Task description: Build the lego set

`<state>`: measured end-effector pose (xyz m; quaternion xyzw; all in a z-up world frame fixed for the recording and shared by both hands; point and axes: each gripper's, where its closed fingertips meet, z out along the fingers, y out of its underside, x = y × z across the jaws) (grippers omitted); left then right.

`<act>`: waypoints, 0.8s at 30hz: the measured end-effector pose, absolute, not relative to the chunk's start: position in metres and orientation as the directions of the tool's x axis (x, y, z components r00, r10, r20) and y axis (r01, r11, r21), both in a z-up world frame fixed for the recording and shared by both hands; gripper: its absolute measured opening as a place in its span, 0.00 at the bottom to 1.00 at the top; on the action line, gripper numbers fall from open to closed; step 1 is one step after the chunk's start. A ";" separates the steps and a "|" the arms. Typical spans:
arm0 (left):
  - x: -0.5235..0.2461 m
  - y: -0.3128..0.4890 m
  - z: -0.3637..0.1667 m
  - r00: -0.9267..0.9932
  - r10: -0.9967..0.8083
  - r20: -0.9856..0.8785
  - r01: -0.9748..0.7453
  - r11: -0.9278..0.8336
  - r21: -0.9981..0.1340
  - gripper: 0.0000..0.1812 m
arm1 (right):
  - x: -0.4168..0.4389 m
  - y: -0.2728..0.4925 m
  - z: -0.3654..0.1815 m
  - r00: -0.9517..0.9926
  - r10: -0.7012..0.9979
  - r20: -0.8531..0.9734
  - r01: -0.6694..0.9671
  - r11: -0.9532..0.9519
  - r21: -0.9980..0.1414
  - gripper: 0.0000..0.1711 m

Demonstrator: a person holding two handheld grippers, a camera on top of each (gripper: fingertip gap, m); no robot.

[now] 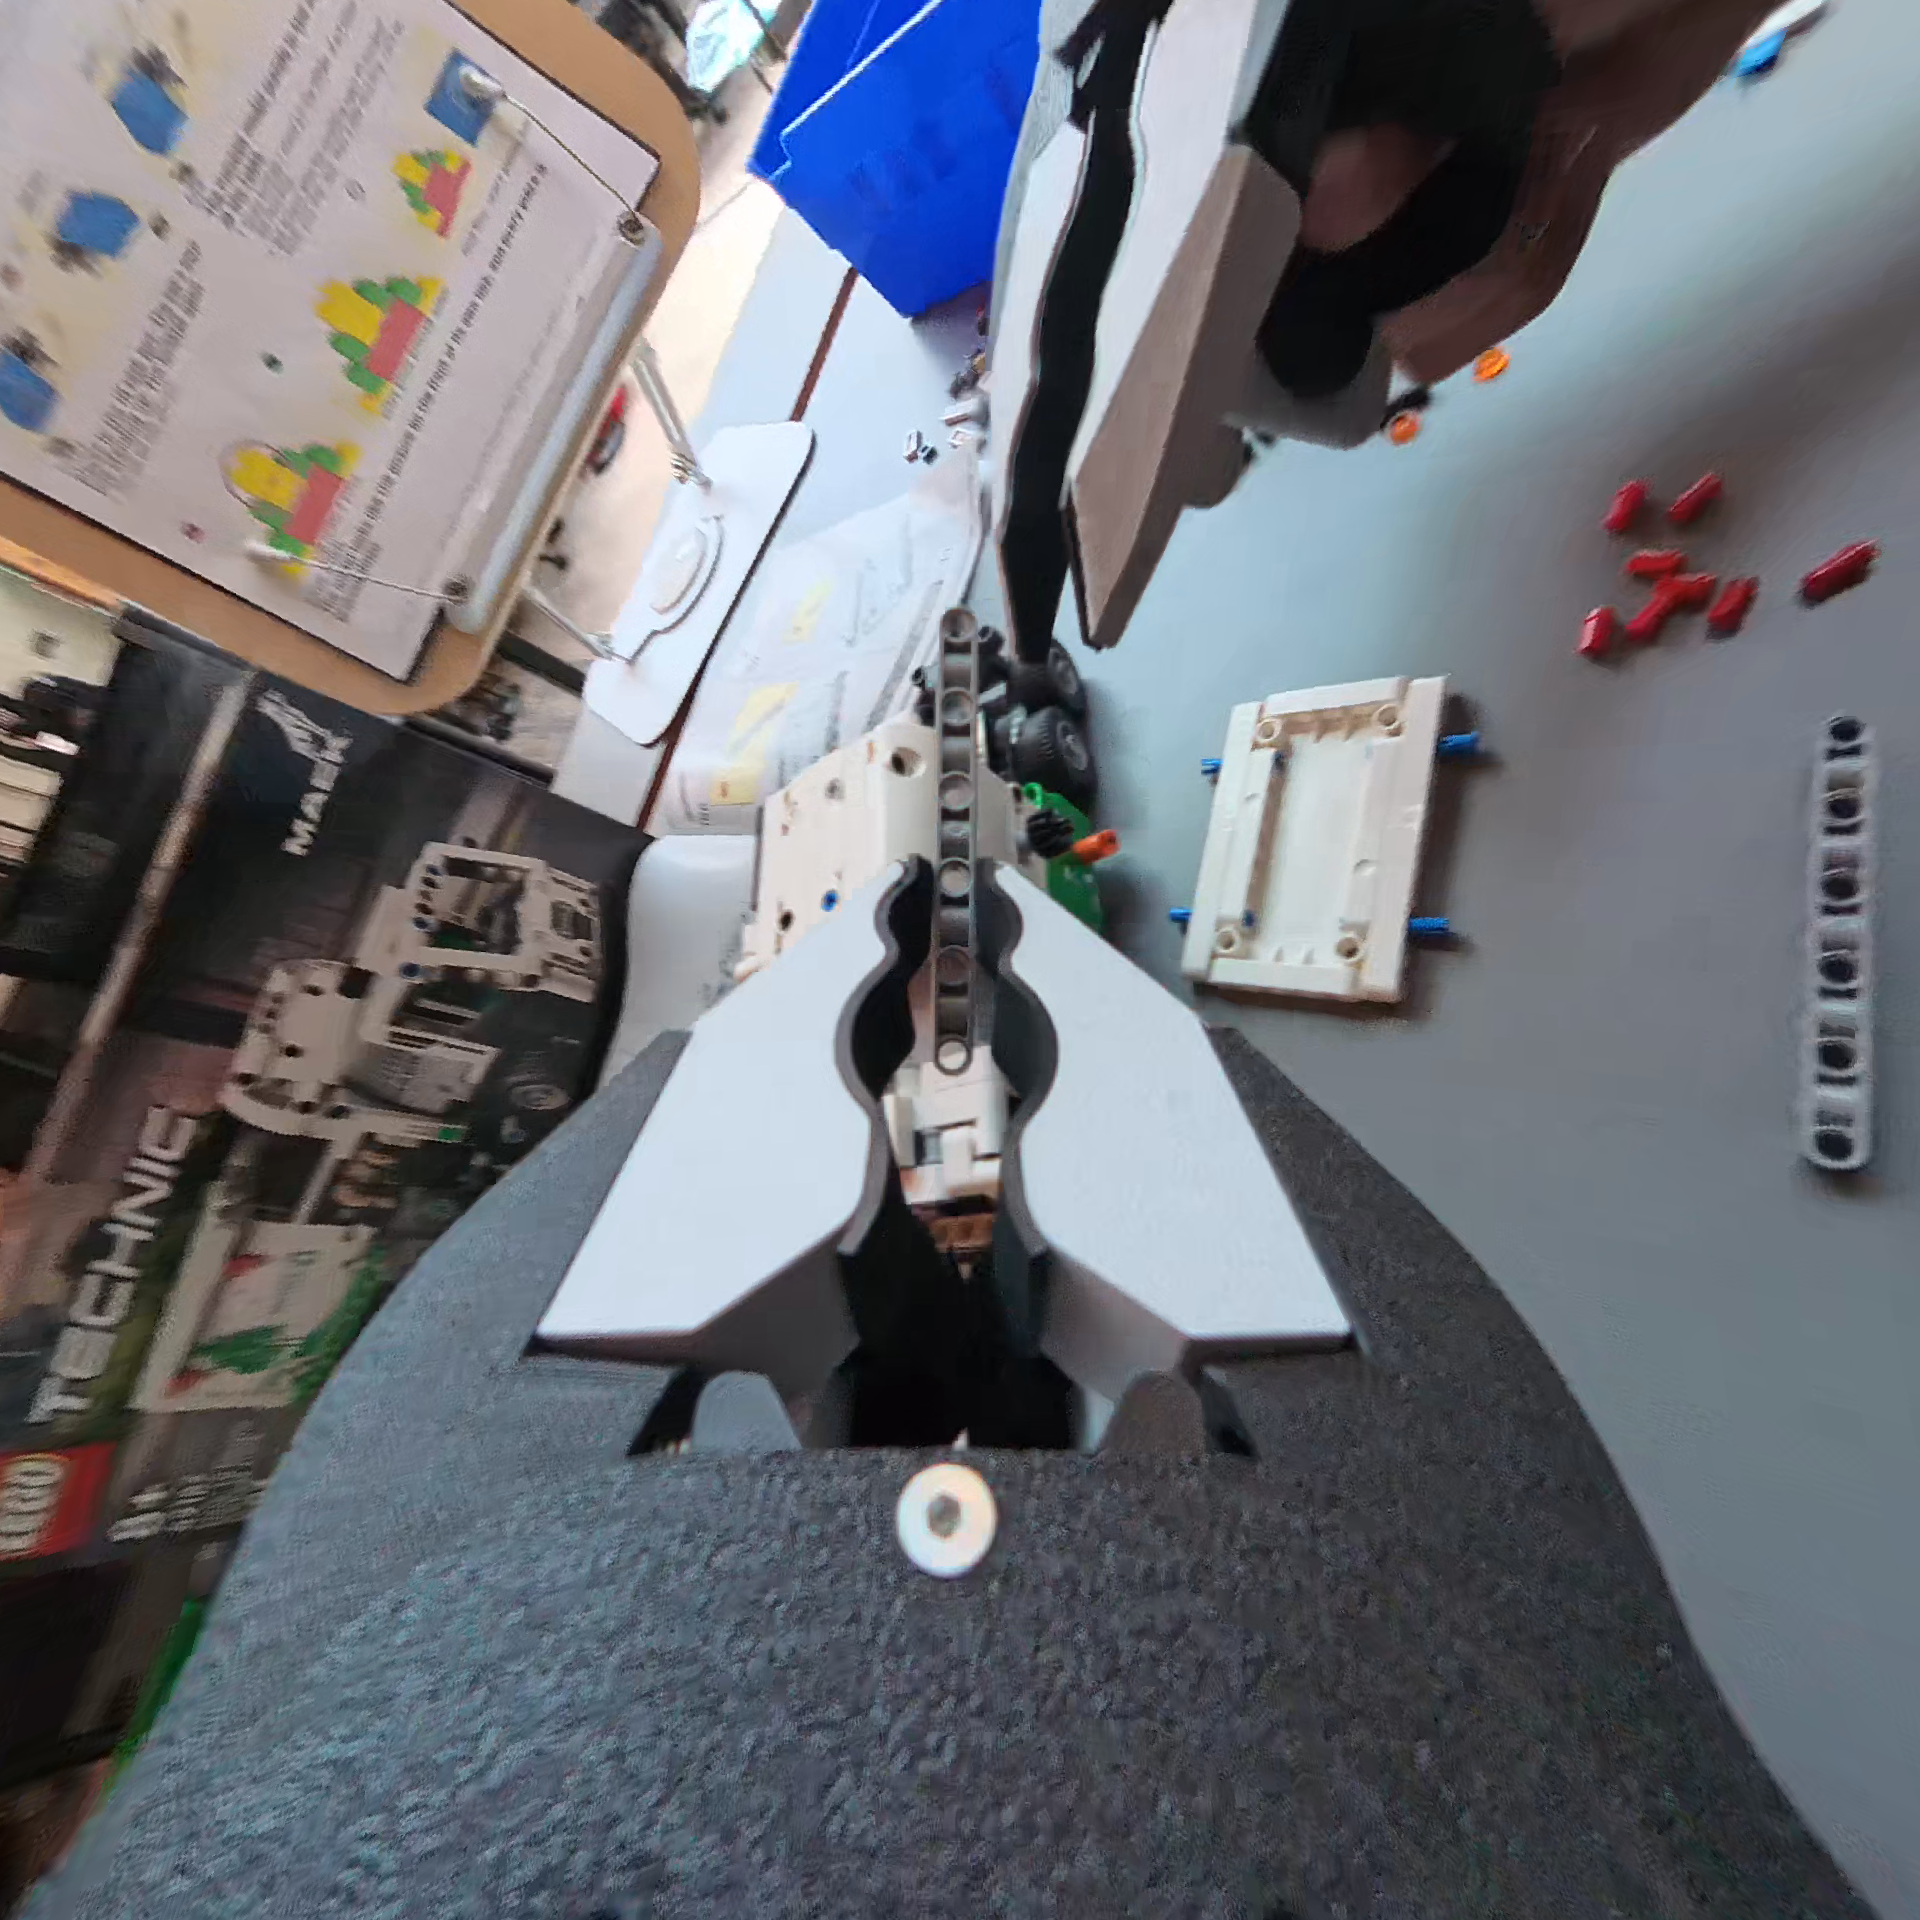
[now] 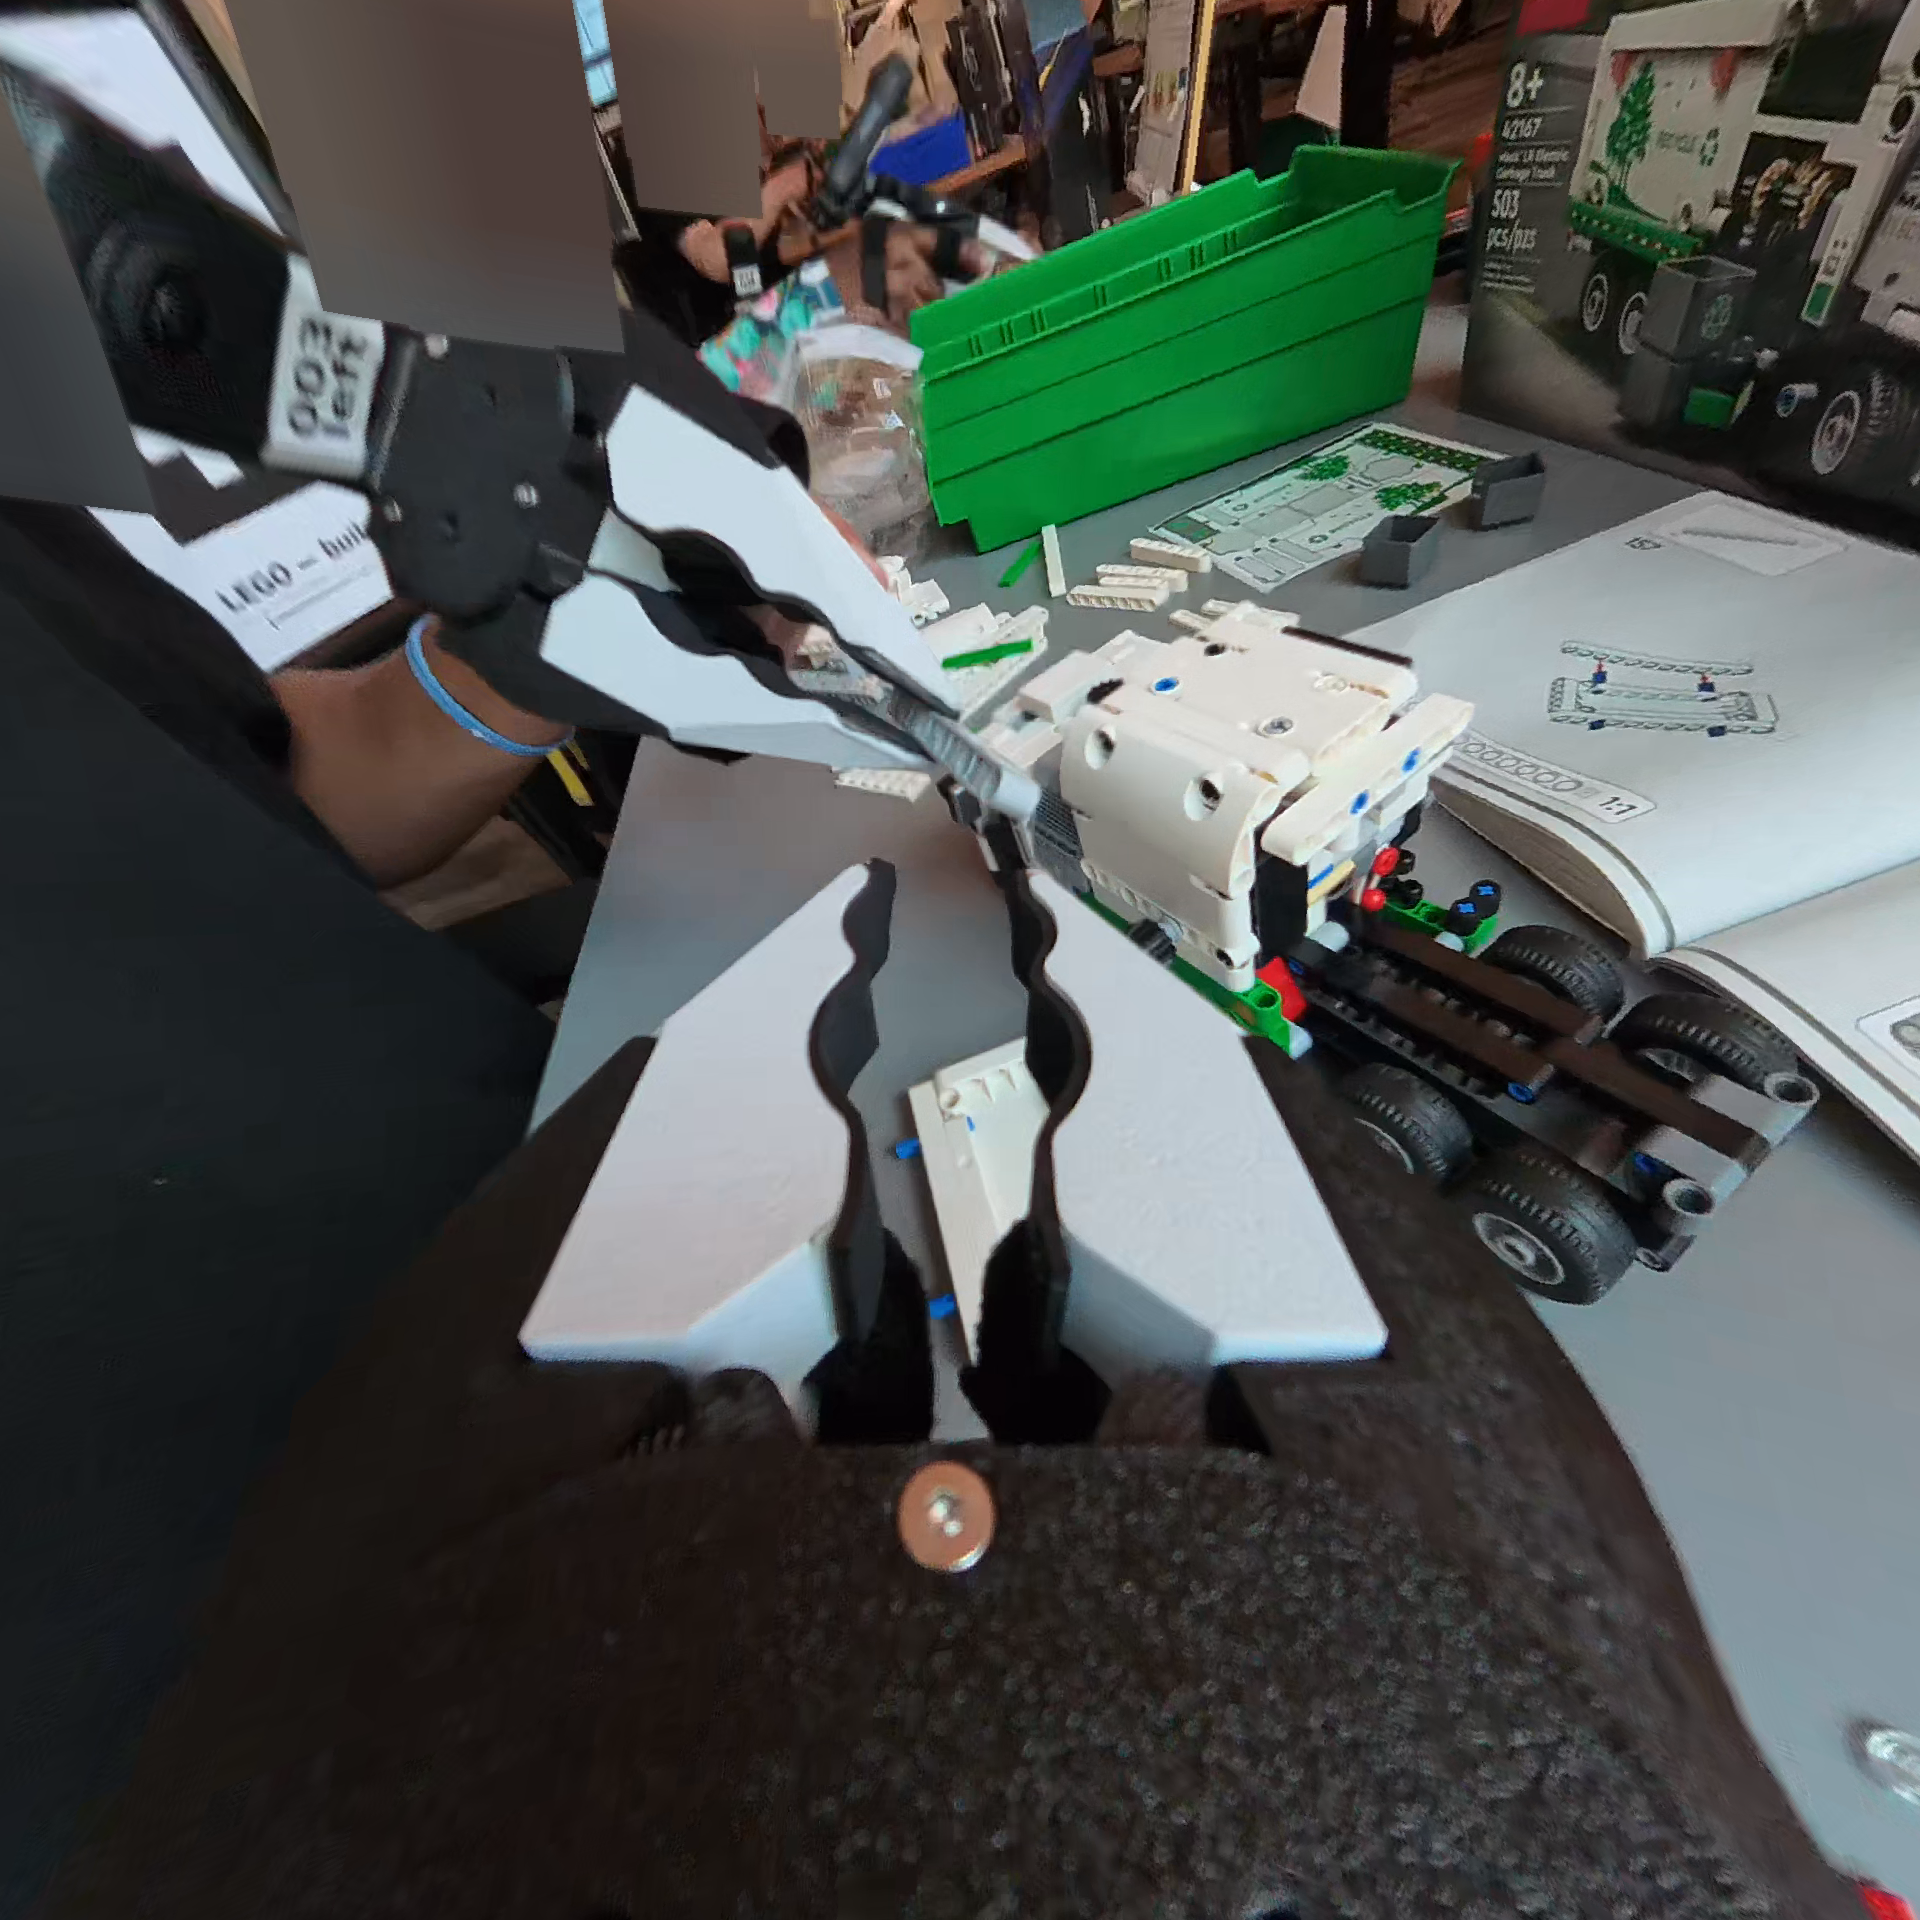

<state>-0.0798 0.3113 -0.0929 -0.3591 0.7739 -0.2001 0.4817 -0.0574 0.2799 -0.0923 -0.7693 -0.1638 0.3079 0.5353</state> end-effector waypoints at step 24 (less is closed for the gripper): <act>-0.071 0.298 -0.087 -0.216 -0.544 -0.811 -0.276 0.831 -0.484 0.03 | -0.046 0.288 -0.086 0.744 0.527 -0.410 -0.217 -0.390 -0.895 0.12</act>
